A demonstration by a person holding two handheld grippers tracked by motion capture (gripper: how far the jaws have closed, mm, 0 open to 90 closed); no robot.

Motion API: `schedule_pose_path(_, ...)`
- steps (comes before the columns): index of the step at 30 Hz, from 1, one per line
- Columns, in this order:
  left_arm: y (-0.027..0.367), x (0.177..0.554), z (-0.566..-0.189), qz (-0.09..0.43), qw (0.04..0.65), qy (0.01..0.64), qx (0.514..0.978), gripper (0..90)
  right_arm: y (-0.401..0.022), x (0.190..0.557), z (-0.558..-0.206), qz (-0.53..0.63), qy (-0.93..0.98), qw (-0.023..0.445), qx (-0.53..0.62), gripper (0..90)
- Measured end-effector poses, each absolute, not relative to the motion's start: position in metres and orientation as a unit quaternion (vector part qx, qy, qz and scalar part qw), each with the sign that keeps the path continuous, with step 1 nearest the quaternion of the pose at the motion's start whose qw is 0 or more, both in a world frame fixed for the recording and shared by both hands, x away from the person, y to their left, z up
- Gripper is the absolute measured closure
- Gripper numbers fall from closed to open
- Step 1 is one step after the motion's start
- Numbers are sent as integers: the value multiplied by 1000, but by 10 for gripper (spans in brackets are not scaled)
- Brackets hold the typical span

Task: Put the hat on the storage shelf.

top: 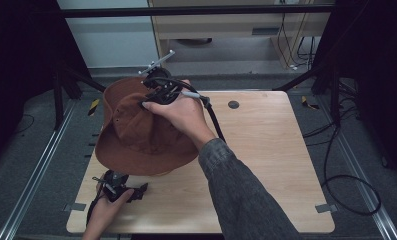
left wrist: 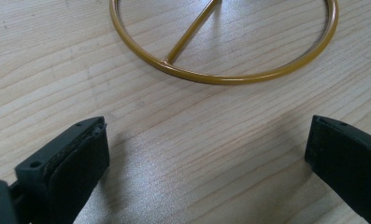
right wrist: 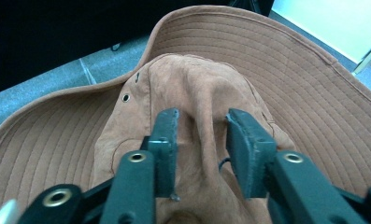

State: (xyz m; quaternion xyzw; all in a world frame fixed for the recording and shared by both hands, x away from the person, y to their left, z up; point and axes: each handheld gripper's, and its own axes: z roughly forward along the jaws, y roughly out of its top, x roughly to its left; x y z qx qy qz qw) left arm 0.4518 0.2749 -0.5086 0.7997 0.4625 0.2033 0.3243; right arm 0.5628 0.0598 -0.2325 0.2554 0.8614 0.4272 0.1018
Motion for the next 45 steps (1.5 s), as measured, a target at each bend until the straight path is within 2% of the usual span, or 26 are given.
schedule_pose_path(17, 275, 452, -509, 203, 324, 462, 800, 0, 54, 558, -226, 429, 856, 116, 265, 315)
schedule_pose_path(26, 275, 452, -509, 202, 325, 463, 799, 0, 46, 550, -219, 433, 853, 126, 262, 204)
schedule_pose_path(45, 275, 452, -509, 202, 325, 463, 799, 0, 3, 544, -220, 445, 837, 136, 288, 135)
